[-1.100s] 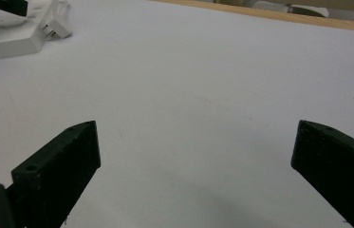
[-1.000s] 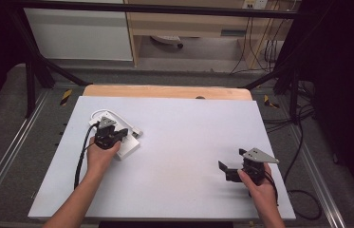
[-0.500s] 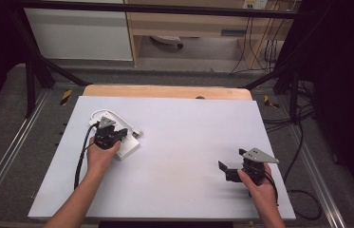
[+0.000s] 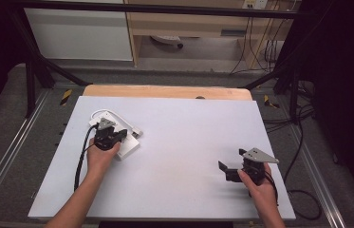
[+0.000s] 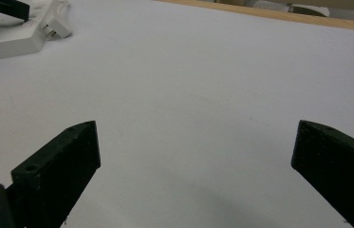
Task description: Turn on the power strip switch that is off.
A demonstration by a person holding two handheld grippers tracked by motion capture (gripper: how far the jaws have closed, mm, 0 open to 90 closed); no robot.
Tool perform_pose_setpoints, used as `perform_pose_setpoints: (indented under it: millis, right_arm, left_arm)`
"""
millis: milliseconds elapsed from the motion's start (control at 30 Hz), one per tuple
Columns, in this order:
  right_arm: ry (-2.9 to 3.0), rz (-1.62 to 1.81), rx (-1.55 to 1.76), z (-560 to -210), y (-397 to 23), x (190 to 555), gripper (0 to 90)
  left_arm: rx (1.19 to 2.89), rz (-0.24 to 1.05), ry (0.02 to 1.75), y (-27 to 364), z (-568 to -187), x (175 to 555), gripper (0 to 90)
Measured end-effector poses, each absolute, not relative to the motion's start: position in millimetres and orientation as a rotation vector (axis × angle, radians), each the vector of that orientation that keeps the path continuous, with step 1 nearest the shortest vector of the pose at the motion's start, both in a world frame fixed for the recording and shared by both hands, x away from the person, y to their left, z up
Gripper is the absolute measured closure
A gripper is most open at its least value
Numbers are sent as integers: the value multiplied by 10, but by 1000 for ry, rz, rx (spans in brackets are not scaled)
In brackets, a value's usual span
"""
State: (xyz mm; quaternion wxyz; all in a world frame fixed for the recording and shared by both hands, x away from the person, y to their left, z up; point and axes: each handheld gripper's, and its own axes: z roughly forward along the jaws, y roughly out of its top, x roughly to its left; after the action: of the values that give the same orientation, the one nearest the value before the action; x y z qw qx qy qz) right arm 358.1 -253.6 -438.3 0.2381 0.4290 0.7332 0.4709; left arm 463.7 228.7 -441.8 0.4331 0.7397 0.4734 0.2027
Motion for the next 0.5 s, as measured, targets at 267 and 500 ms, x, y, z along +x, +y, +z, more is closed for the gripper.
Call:
perform_pose_setpoints:
  millis: [267, 500]
  right_arm:
    - [2010, 1290, 1175, -4381, -2534, 3578, 27]
    - [2011, 1290, 1179, -4384, -2532, 3581, 27]
  left_arm:
    - [1835, 505, 1176, 2289, -4426, 4638, 900]
    - [1831, 498, 1171, 2275, -4437, 4641, 900]
